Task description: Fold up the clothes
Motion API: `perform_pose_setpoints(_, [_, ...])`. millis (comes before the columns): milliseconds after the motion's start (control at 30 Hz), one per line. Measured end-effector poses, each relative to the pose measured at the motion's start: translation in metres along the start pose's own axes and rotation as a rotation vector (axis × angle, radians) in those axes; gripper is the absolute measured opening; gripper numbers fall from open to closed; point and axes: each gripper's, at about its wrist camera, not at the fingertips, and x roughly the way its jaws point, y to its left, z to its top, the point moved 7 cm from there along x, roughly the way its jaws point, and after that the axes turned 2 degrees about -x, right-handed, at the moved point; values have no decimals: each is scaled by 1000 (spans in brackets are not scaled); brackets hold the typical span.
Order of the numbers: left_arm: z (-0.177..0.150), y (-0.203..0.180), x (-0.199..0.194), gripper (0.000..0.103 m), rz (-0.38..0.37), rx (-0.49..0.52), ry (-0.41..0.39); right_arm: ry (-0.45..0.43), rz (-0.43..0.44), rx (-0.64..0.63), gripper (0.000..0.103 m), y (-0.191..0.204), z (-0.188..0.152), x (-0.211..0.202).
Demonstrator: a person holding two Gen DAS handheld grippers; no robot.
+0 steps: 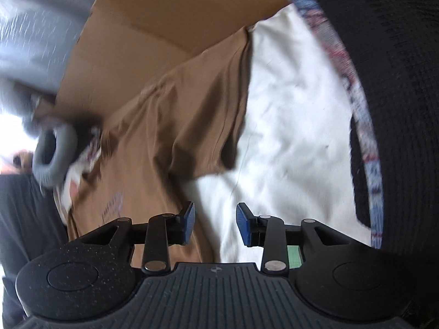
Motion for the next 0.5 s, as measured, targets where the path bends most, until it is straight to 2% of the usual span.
perform_pose_setpoints(233, [6, -9, 9, 37, -22, -18, -6, -54, -18, 92, 38, -6, 17, 23])
perform_pose_setpoints(267, [6, -10, 11, 38, -23, -16, -4, -56, -20, 103, 45, -7, 18, 27])
perform_pose_setpoints(300, [6, -11, 13, 39, -23, -13, 0, -59, -23, 114, 47, -8, 20, 31])
perform_pose_setpoints(500, [9, -15, 22, 42, -17, -9, 9, -65, 1, 192, 46, -10, 25, 52])
